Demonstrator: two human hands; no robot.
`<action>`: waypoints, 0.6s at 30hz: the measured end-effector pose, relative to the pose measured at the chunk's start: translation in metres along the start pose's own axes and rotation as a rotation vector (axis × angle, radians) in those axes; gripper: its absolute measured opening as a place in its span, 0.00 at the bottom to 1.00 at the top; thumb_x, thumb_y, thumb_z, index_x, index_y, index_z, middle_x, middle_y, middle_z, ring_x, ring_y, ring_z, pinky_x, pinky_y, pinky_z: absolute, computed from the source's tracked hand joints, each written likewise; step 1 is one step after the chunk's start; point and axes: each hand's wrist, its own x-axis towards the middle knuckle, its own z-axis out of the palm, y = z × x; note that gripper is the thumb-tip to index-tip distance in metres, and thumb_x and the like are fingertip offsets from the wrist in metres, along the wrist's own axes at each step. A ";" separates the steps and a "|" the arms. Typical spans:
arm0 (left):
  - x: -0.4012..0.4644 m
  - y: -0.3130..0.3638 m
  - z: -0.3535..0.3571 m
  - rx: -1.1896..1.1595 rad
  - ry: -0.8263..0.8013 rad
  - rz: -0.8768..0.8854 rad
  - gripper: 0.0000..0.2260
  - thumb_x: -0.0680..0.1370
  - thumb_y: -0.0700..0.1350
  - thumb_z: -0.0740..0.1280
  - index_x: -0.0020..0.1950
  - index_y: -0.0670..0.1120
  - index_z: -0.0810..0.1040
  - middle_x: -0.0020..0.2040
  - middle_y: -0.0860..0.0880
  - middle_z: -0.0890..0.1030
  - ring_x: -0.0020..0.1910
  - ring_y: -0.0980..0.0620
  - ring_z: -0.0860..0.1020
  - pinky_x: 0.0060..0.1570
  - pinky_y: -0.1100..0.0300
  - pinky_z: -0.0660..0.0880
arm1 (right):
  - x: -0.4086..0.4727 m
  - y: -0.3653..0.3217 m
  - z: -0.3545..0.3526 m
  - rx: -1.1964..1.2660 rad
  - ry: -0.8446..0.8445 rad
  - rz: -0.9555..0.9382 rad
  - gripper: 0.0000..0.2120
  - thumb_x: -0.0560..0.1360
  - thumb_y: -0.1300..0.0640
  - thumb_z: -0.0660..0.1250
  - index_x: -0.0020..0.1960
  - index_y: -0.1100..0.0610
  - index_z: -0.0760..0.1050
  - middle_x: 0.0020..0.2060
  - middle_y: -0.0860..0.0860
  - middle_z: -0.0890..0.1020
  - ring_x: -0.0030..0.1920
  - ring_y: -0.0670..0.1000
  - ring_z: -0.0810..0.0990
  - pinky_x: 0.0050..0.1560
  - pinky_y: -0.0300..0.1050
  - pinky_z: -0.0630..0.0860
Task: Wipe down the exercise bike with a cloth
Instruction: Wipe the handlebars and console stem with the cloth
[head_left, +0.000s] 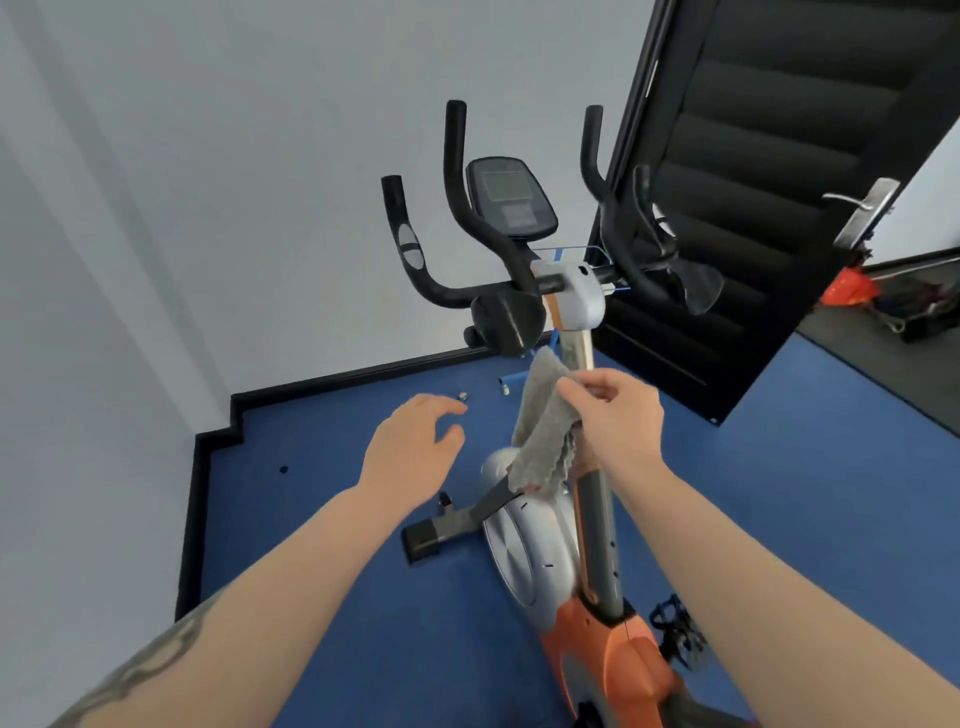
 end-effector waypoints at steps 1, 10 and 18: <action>0.013 0.006 0.001 -0.021 0.027 0.015 0.13 0.80 0.45 0.62 0.64 0.53 0.76 0.65 0.57 0.75 0.65 0.57 0.71 0.64 0.60 0.67 | 0.014 -0.006 0.002 0.017 -0.002 -0.017 0.03 0.72 0.53 0.73 0.46 0.51 0.83 0.39 0.45 0.84 0.43 0.46 0.83 0.50 0.52 0.81; 0.096 0.015 -0.006 -0.158 0.200 -0.010 0.14 0.79 0.41 0.62 0.61 0.53 0.78 0.59 0.58 0.77 0.59 0.58 0.75 0.58 0.57 0.71 | 0.082 -0.039 0.065 -0.014 -0.021 -0.206 0.06 0.75 0.53 0.71 0.52 0.52 0.80 0.41 0.39 0.80 0.44 0.37 0.79 0.46 0.29 0.73; 0.134 0.002 -0.004 -0.289 0.245 0.050 0.13 0.81 0.41 0.60 0.59 0.57 0.78 0.55 0.64 0.76 0.56 0.67 0.74 0.52 0.72 0.68 | 0.070 -0.003 0.100 -0.102 -0.081 -0.330 0.12 0.82 0.52 0.60 0.58 0.49 0.80 0.49 0.46 0.83 0.50 0.42 0.78 0.54 0.43 0.76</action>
